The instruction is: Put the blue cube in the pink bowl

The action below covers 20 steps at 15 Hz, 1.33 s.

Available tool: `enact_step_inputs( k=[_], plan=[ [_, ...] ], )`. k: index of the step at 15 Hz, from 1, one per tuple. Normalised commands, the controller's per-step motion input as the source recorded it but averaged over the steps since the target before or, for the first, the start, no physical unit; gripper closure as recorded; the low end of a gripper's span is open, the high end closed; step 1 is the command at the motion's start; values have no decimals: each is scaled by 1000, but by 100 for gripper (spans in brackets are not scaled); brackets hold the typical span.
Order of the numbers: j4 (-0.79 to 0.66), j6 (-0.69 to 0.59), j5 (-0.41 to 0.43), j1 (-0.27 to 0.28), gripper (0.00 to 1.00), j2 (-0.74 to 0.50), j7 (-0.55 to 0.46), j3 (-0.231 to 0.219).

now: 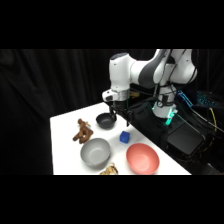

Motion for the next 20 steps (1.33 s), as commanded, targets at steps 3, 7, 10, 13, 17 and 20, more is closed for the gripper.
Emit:
enact_step_inputs(
  k=[3, 7, 10, 13, 17, 20],
  plan=[
    [-156, 364, -224, -25, 0, 85, -100, -15],
    [-70, 340, -211, -36, 0, 161, -51, -8],
    [-12, 288, -144, -53, 0, 192, -46, 10],
    [-5, 255, -44, -90, 0, 165, -96, 44],
    [8, 213, 72, -135, 0, 150, -155, 109],
    [-4, 167, 137, -156, 0, 99, -198, 169]
  ],
)
